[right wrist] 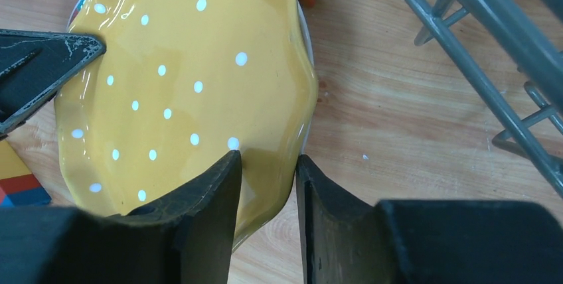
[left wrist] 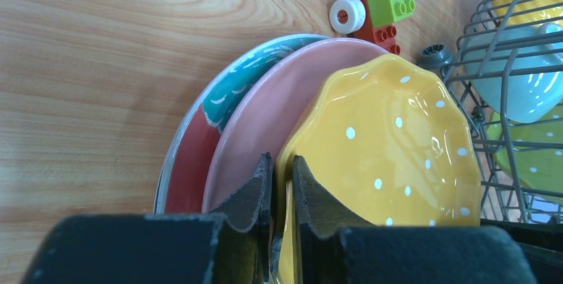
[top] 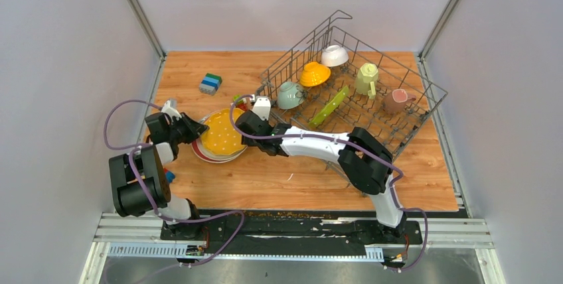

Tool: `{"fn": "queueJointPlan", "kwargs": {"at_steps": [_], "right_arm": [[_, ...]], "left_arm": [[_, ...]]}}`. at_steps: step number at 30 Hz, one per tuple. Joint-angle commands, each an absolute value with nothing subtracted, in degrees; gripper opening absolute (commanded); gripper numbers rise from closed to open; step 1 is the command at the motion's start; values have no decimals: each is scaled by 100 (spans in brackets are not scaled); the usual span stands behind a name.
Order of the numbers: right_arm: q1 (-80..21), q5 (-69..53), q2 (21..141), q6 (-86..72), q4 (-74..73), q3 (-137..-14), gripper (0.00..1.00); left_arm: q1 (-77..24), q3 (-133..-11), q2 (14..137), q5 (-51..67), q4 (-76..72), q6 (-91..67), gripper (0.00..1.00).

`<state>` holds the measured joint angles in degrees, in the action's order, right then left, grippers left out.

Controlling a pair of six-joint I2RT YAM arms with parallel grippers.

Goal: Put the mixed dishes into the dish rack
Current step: Pick up the plate at the center of the board.

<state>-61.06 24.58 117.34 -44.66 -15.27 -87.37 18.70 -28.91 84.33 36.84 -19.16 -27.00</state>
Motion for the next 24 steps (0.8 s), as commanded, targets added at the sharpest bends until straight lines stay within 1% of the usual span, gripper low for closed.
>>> {"fn": "queueJointPlan", "kwargs": {"at_steps": [1,3,6,7,9,10,13,16,17,21,24], "right_arm": [[-6311,1913,11643,-4940,-573,-8761,36],[-6311,1864,11619,-4852,-494,-8756,29],[-6329,1768,11499,-4677,-395,-8732,12],[-6328,1714,11466,-4601,-366,-8715,8],[-6343,1630,11400,-4439,-352,-8718,1],[-6352,1616,11363,-4401,-340,-8716,0],[-6368,1391,11265,-4139,-320,-8747,0],[-6397,1412,11041,-4342,-263,-8528,14],[-6398,1415,11001,-4395,-222,-8468,17],[-6472,1665,10789,-4441,-98,-8239,17],[-6504,1655,10731,-4504,-53,-8129,18]], "left_arm": [[1452,-2569,8343,4721,-1567,-3199,0],[1451,-2502,8281,4826,-1788,-3427,0],[1452,-2435,8169,5014,-2067,-3722,1],[1451,-2426,8132,5017,-2084,-3759,3],[1454,-2395,7991,5034,-2104,-3841,13],[1451,-2393,7884,5047,-2068,-3854,13],[1452,-2351,7627,5115,-2041,-3913,9],[1431,-2319,7295,5158,-1928,-3985,6],[1426,-2322,7242,5150,-1789,-3947,4],[1424,-2250,6903,5105,-1711,-4004,1],[1416,-2238,6827,5006,-1618,-3983,0]]}}
